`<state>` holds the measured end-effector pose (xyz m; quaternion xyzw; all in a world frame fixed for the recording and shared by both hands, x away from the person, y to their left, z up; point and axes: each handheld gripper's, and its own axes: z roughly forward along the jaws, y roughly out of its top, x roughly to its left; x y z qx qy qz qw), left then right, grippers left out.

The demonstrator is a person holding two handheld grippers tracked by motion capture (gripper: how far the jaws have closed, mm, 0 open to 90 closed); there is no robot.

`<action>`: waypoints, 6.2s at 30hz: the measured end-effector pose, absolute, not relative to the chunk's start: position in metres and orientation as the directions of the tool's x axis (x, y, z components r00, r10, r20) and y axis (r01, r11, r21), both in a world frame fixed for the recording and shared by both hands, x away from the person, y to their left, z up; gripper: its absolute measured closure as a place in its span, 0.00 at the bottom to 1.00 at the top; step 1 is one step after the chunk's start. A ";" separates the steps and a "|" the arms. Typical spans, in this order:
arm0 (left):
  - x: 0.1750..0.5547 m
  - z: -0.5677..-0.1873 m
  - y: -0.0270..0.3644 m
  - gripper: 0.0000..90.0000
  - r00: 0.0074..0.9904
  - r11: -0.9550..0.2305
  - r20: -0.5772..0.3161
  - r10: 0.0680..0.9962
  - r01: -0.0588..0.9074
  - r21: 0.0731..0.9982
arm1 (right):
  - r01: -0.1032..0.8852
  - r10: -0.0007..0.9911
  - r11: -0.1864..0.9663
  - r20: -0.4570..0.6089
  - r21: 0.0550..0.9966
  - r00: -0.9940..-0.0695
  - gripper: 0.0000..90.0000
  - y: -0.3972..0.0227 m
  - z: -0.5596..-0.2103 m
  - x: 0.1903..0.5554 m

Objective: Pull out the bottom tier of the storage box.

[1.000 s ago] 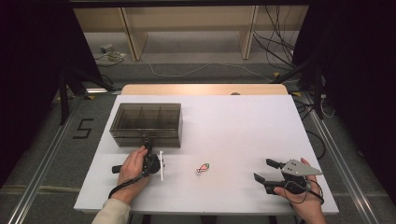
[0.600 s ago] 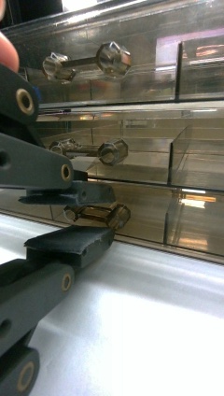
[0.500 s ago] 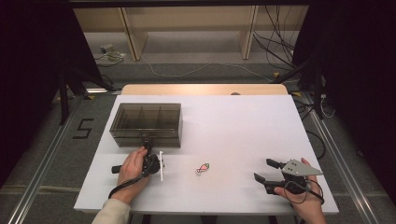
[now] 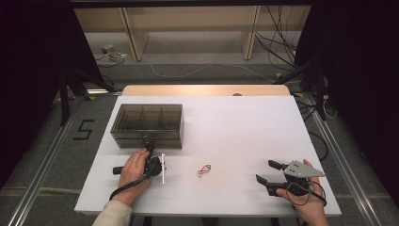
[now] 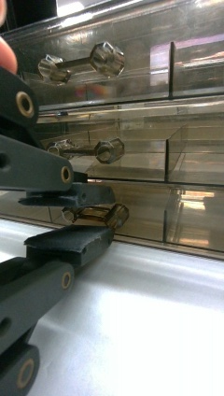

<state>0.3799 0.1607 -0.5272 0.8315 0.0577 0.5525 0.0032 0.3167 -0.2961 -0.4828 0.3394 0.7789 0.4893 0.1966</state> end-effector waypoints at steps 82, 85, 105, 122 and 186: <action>0.377 -0.535 0.164 0.89 0.327 -1.000 0.945 -0.006 0.026 -0.015 | 0.335 0.724 0.288 0.025 0.897 -0.689 0.28 -0.297 -0.482 0.316; 0.378 -0.534 0.165 0.88 0.338 -0.999 0.941 0.009 0.033 -0.002 | 0.332 0.722 0.289 0.023 0.898 -0.691 0.28 -0.297 -0.482 0.317; 0.377 -0.537 0.164 0.90 0.316 -0.999 0.949 0.016 0.043 0.002 | 0.331 0.725 0.287 0.022 0.899 -0.688 0.28 -0.297 -0.482 0.316; 0.374 -0.537 0.165 0.90 0.312 -0.999 0.950 0.019 0.038 0.008 | 0.332 0.727 0.288 0.021 0.898 -0.686 0.28 -0.298 -0.482 0.316; 0.350 -0.536 0.170 0.89 0.331 -0.999 0.943 0.031 0.001 0.032 | 0.331 0.725 0.293 0.017 0.897 -0.688 0.29 -0.296 -0.482 0.316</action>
